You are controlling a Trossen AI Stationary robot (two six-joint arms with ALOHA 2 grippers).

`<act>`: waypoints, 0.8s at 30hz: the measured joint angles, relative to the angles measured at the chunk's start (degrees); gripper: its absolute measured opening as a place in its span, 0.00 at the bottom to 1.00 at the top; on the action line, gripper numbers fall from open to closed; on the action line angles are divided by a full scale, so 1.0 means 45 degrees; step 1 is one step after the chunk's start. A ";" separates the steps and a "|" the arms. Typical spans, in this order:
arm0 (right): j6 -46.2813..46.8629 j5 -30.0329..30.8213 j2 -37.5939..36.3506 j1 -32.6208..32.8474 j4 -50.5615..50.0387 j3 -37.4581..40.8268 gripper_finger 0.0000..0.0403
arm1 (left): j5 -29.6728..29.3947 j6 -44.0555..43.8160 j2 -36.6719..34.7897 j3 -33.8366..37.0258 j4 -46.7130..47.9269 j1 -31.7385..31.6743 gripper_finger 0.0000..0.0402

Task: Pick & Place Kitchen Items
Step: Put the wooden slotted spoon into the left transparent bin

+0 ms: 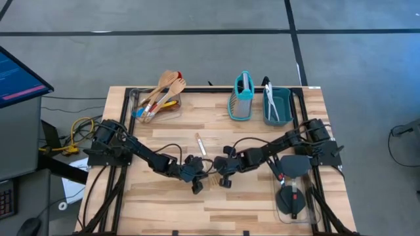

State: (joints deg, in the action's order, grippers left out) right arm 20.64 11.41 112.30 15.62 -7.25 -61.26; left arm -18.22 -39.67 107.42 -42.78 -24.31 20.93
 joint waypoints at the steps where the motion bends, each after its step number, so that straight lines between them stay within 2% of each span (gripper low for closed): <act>1: 0.0064 -0.0109 0.0011 -0.0010 0.0047 -0.0003 0.00 | 0.0000 0.0000 0.0000 0.0000 -0.0007 0.0000 0.00; 6: 0.0095 -0.0966 0.0090 -0.0024 0.0820 0.0019 0.00 | -0.0007 -0.0002 0.0000 0.0000 -0.0004 0.0000 0.00; 11: 0.0039 -0.2611 0.0128 -0.0038 0.1941 0.0036 0.00 | -0.0005 0.0052 0.0000 0.0009 -0.0031 0.0024 0.00; 18: -0.0038 -0.2631 0.0128 -0.0068 0.2882 0.0036 0.00 | -0.0112 0.0063 -0.0015 0.0256 -0.0151 -0.0005 0.00; 24: -0.0030 -0.2345 0.0123 -0.0014 0.2602 0.0036 0.00 | -0.0079 0.0288 -0.0216 0.0295 0.0025 0.0073 0.00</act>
State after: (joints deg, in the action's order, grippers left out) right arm 20.51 0.86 112.86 15.55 4.46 -61.10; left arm -18.57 -38.38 106.44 -41.46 -24.20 21.26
